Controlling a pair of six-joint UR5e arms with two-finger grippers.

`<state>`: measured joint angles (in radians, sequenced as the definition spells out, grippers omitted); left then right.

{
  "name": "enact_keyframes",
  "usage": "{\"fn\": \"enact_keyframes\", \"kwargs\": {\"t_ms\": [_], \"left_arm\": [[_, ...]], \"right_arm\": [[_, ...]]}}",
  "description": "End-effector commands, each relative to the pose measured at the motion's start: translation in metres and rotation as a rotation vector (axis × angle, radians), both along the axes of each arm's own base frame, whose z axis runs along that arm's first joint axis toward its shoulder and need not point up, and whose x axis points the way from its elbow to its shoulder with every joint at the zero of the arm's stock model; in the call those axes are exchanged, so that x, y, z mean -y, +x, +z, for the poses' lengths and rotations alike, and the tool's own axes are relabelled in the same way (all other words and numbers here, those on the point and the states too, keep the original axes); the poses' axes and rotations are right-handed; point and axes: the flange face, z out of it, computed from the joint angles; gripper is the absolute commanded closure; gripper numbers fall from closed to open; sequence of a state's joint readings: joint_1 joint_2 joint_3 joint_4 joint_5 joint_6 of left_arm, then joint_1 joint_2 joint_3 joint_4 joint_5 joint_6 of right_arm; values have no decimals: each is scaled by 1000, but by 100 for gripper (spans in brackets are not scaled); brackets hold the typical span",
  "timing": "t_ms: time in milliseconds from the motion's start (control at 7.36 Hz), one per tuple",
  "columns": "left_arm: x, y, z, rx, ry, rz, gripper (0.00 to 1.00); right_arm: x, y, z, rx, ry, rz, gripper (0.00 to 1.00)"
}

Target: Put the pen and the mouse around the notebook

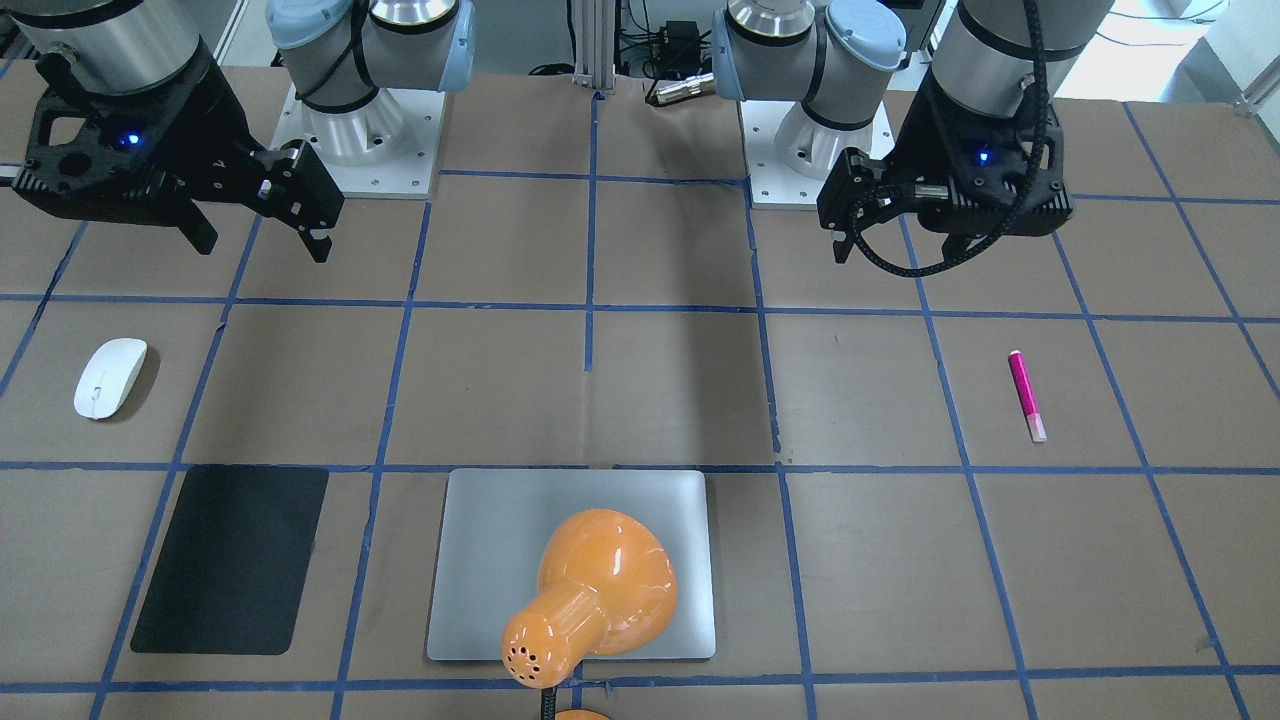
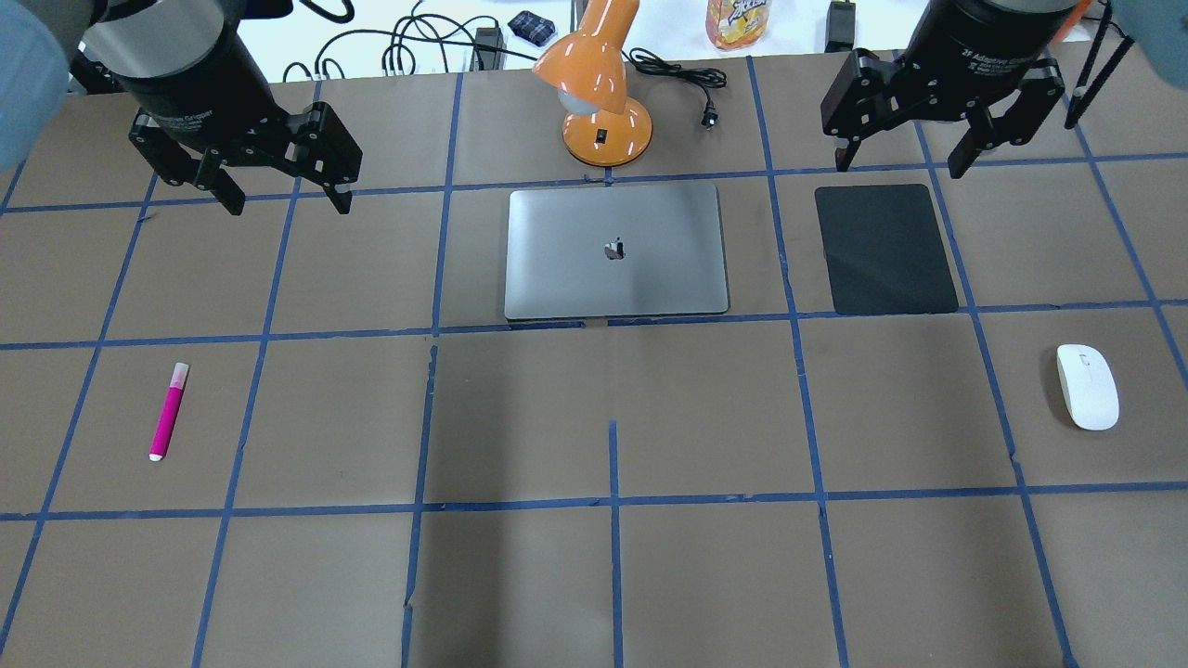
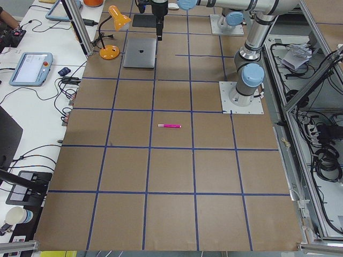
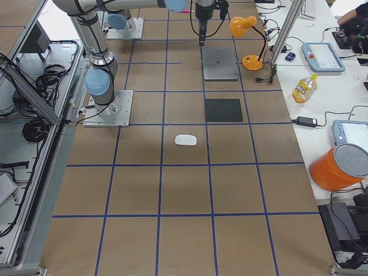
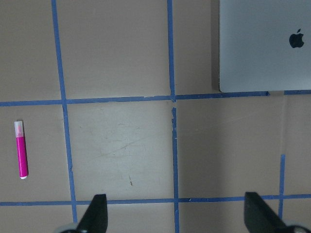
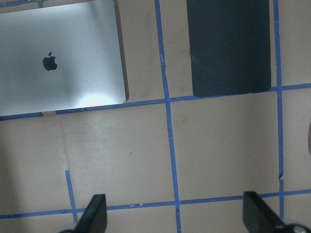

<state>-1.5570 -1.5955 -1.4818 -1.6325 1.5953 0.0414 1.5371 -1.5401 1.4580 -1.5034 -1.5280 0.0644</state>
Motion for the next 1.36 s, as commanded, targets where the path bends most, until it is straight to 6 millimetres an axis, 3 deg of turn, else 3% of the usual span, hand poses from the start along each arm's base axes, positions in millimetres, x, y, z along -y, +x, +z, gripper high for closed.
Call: {"fn": "enact_keyframes", "kwargs": {"t_ms": [0, 272, 407, 543, 679, 815, 951, 1086, 1222], "left_arm": [[-1, 0, 3, 0, -7, 0, 0], [1, 5, -2, 4, 6, 2, 0], [12, 28, -13, 6, 31, 42, 0], [17, 81, -34, -10, 73, 61, 0], [13, 140, -68, -44, 117, -29, 0], [9, 193, -104, -49, 85, -38, 0], [-2, 235, -144, -35, 47, -70, 0], [-4, 258, -191, 2, -6, -105, 0], [-3, 269, -241, 40, -47, -108, 0]], "right_arm": [[0, 0, -2, -3, 4, 0, 0], [4, -5, -3, -2, -10, -5, 0], [9, -25, -5, -6, -7, 6, 0], [15, -77, -12, -8, 0, -26, 0], [14, -135, -20, -1, 26, -7, 0], [6, -179, -42, 15, 62, 35, 0], [-3, -213, -76, 33, 84, 60, 0], [-18, -265, -110, -23, 99, 117, 0], [-32, -301, -151, -43, 127, 117, 0]]}}
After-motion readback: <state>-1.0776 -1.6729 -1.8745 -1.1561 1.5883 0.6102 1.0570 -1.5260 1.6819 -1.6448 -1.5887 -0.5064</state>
